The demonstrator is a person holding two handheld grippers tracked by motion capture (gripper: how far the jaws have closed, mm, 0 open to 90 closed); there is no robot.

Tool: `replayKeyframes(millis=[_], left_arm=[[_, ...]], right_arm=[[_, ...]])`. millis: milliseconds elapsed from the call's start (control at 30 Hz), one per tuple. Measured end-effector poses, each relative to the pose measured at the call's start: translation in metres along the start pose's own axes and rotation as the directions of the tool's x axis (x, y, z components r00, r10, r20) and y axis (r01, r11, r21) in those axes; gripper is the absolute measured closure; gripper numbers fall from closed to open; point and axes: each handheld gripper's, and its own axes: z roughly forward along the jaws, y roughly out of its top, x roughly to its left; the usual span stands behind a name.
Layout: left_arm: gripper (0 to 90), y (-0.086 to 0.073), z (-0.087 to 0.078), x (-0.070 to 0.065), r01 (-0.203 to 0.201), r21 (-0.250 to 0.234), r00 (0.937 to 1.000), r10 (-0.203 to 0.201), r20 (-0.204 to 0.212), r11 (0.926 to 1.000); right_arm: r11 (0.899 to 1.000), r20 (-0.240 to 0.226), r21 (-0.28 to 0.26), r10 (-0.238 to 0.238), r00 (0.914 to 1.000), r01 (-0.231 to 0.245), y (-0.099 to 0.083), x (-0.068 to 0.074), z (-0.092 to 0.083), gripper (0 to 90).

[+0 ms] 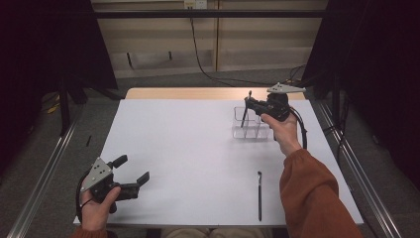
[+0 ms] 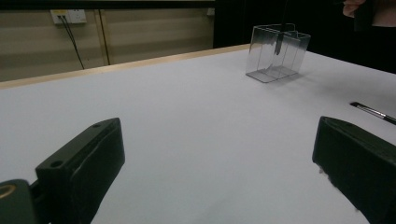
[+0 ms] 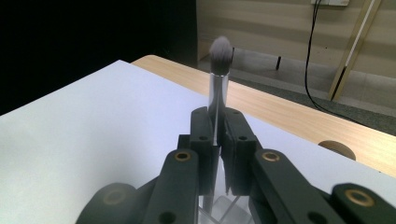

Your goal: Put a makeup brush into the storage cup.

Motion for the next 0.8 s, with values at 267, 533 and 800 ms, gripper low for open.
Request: replayKeyframes(millis=[267,533,800], left_arm=[[2.4,-0.0002,0.0001,0.0007,0.003,0.002,1.0,-0.003,-0.003,1.0],[2.5,-0.0002,0.0001,0.0017,0.0,0.003,1.0,0.0,-0.008,1.0],[2.7,-0.0003,0.0006,0.0013,-0.001,0.004,1.0,0.001,0.0,1.0]], right_arm=[[1.0,0.0,0.004,0.005,1.0,-0.005,-0.0011,-0.0003,0.0018,83.9],[1.0,-0.004,0.004,0.009,1.0,-0.009,-0.0052,-0.0013,0.0026,83.4],[1.0,-0.006,0.001,0.022,0.9997,-0.022,-0.0074,-0.003,0.0023,75.6]])
